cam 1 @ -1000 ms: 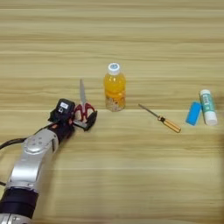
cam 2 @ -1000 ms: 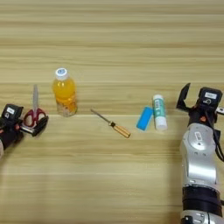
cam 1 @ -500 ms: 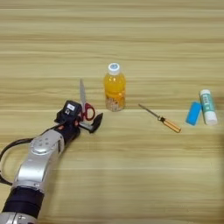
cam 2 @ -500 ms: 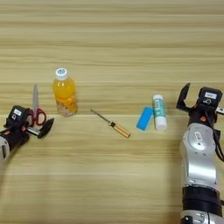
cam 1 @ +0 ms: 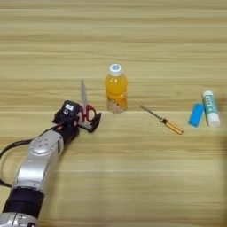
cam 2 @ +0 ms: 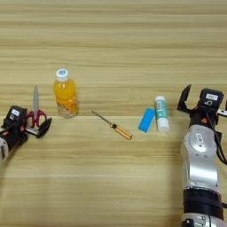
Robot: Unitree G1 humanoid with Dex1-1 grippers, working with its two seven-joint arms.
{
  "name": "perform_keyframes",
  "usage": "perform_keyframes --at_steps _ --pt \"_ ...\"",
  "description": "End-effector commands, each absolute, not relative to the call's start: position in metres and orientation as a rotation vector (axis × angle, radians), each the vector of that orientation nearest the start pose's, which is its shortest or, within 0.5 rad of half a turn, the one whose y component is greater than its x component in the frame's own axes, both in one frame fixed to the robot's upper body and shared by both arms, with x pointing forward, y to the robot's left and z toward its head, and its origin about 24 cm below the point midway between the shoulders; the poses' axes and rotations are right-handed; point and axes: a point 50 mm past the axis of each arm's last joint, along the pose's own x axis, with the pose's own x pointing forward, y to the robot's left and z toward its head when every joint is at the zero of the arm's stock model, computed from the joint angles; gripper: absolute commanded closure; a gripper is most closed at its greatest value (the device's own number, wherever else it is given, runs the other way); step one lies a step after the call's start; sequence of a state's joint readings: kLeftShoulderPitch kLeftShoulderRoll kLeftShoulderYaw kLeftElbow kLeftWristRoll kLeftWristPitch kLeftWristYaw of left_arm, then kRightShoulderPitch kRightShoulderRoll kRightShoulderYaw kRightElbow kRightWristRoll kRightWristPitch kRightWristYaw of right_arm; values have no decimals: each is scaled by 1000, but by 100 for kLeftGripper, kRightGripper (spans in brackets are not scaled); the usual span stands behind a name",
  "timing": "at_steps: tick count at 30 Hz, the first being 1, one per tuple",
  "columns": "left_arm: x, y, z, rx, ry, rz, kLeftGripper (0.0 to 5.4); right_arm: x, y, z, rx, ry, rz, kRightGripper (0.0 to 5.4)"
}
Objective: Move the objects on the table
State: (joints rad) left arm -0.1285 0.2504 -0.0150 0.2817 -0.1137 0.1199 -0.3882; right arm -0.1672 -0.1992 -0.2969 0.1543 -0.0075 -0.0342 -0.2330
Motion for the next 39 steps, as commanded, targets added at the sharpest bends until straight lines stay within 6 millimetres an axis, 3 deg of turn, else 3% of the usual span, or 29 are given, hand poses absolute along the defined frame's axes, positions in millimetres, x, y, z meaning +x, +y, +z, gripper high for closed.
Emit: perform_keyframes --at_steps 1,18,31,39 --pt "271 189 0 100 317 -336 5 273 -261 75 -156 -99 -507 0" --pt "272 190 -8 83 354 -333 5 273 -260 75 -156 -97 -505 0" --pt "270 190 -6 87 368 -347 151 274 -260 75 -154 -99 -508 0" --pt "261 195 6 111 366 -331 153 274 -258 76 -153 -102 -508 0"
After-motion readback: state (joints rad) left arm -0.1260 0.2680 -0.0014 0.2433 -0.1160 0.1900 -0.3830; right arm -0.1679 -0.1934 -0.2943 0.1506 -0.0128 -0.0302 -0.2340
